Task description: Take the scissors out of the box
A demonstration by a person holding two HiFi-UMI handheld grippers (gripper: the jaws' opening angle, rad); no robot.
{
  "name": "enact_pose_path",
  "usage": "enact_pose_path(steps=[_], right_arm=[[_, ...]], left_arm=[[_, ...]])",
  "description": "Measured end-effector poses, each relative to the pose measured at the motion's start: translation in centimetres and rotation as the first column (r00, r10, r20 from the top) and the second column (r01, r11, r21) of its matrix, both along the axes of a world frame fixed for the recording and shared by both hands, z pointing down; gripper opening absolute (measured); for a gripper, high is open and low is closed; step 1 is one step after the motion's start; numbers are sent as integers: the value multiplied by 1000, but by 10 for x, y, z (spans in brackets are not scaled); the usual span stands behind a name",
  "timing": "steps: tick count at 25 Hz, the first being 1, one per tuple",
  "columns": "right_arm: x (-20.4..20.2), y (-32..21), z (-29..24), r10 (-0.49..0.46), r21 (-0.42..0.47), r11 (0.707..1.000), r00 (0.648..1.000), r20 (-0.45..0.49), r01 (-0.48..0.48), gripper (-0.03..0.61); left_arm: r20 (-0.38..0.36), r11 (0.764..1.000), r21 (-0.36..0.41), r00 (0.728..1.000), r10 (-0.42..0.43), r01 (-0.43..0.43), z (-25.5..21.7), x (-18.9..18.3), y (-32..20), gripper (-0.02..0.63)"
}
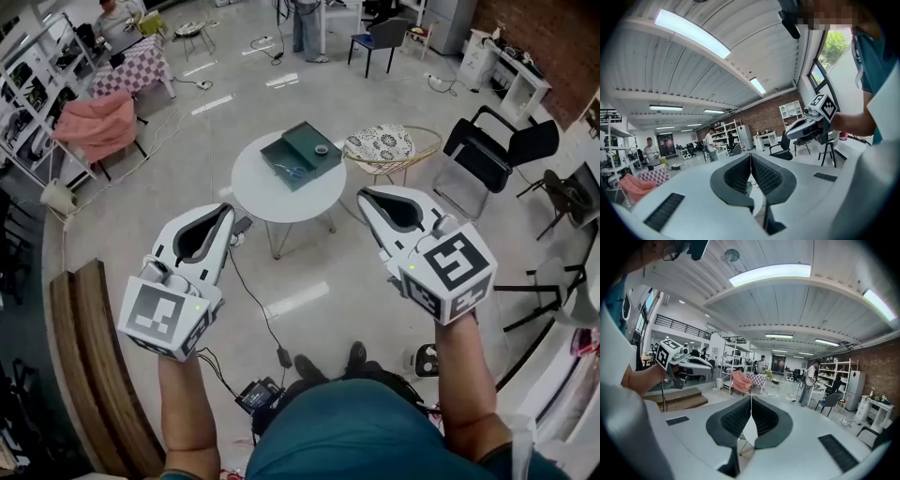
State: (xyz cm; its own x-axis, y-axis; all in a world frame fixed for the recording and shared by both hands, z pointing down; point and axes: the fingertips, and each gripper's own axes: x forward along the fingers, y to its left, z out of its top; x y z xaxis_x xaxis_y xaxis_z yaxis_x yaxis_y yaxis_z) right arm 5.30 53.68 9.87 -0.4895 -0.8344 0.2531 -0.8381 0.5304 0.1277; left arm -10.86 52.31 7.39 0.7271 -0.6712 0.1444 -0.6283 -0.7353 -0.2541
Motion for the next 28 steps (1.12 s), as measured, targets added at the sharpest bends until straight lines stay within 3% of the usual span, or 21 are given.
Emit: enact_pose_path(steps=[10, 15, 22, 28], right_arm=[[-28, -31, 8, 26, -9, 1000, 1000, 5, -26, 37], [-26, -68, 14, -12, -16, 1000, 1000, 13, 12, 37], [-7, -146, 17, -83, -30, 996, 996, 25, 84, 37], [35, -219, 18, -134, -48, 990, 991, 31, 135, 37]], left_arm=[[-4, 1000, -8, 1000, 24, -24, 11, -30, -23, 20], [-3, 1000, -14, 1000, -15, 15, 15, -28, -53, 20], [23, 994, -39, 995, -99, 100, 15, -10, -119, 20], [20, 988, -55, 990, -141, 142, 16, 36, -186, 20]])
